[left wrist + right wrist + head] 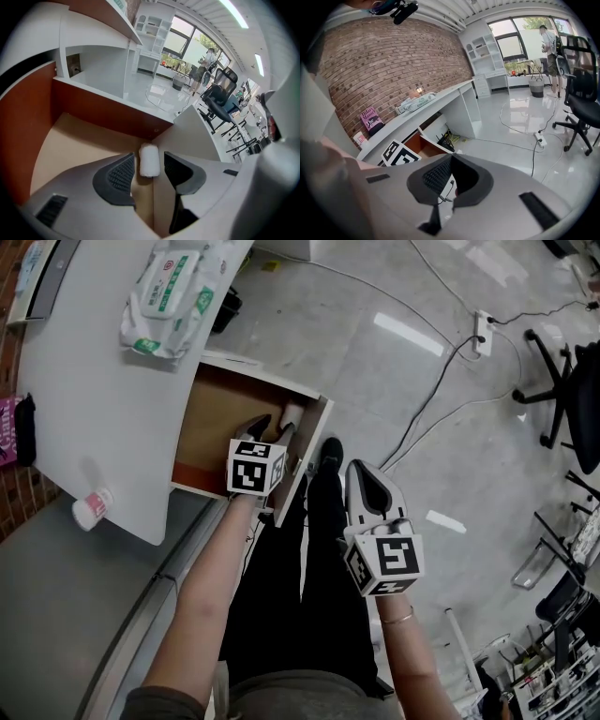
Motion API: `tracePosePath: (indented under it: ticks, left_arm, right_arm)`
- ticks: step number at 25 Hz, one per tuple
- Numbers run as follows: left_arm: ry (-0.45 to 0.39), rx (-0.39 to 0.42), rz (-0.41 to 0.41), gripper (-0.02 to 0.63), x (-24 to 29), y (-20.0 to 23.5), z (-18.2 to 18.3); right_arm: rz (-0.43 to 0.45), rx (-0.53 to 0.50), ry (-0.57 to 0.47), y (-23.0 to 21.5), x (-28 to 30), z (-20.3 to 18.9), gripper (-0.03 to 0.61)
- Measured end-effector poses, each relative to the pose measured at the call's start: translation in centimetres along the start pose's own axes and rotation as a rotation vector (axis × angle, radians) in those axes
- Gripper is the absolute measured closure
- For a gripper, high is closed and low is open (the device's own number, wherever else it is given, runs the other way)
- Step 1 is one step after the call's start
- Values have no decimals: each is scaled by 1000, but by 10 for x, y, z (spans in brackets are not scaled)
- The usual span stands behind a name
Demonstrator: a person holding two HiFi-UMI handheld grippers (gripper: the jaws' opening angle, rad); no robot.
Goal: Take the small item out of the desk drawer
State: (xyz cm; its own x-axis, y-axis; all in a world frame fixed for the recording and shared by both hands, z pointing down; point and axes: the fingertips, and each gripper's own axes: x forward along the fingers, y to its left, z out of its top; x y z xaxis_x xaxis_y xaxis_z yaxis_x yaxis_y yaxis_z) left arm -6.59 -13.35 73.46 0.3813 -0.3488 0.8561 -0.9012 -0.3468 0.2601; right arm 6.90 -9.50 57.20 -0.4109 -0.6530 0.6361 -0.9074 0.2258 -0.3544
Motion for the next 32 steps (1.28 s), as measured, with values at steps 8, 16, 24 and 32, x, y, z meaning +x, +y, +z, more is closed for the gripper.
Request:
tracePosePath:
  ticks: [8, 16, 24, 32]
  left_arm:
    - [61, -11, 2, 411, 27, 6, -10]
    - [131, -15, -35, 411, 46, 3, -22]
    - [160, -24, -61, 422, 56, 4, -27]
    - [204, -78, -176, 444, 62, 2, -28]
  right_arm:
    - [-1, 37, 21, -13, 11, -10, 574]
    - [5, 60, 44, -22, 16, -14, 573]
    - [3, 66, 61, -26, 18, -19, 574]
    - [4, 65, 69, -25, 20, -17, 574]
